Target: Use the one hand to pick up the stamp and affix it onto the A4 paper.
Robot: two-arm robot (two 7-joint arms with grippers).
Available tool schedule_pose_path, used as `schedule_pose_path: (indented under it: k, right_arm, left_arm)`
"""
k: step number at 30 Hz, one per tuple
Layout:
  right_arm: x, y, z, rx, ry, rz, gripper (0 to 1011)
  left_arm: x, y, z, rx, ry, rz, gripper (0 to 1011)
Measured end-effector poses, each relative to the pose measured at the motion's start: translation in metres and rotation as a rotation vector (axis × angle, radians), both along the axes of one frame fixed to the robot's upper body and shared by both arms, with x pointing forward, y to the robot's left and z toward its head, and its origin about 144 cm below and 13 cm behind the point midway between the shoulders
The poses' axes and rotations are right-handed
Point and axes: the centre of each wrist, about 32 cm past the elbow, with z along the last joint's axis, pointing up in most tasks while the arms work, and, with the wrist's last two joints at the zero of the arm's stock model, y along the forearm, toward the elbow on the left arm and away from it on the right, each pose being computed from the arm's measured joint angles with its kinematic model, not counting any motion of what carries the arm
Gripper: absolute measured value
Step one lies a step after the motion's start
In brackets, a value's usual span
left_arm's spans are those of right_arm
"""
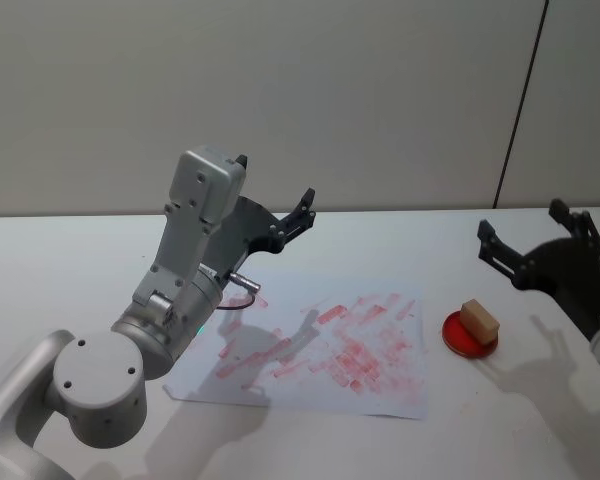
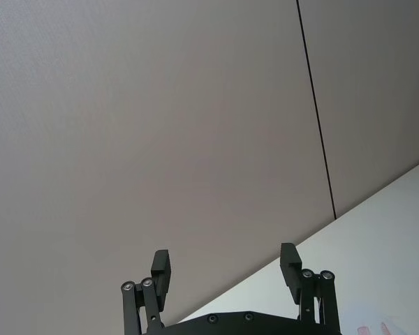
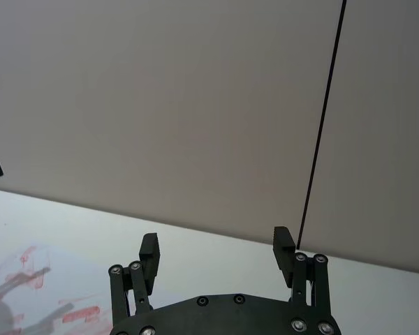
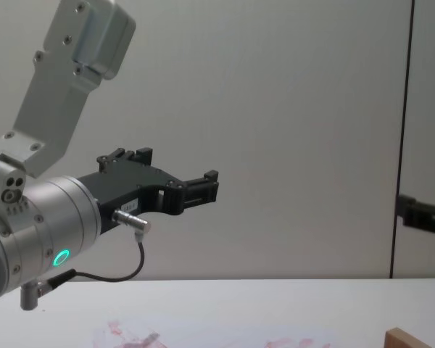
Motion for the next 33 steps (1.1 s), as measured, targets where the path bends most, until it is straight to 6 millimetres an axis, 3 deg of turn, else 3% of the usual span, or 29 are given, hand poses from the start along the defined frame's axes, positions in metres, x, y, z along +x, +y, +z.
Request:
schedule_pose_path:
  k: [18, 33]
  right_arm:
    - [-0.017, -0.007, -0.021, -0.067, 0.187, -0.014, 1001]
    - [0.005, 0.002, -0.044, -0.163, 0.277, 0.005, 1001]
  left_arm:
    - [0.0, 0.0, 0.0, 0.0, 0.0, 0.0, 1002]
    - [0.0, 0.0, 0.0, 0.0, 0.0, 0.0, 1001]
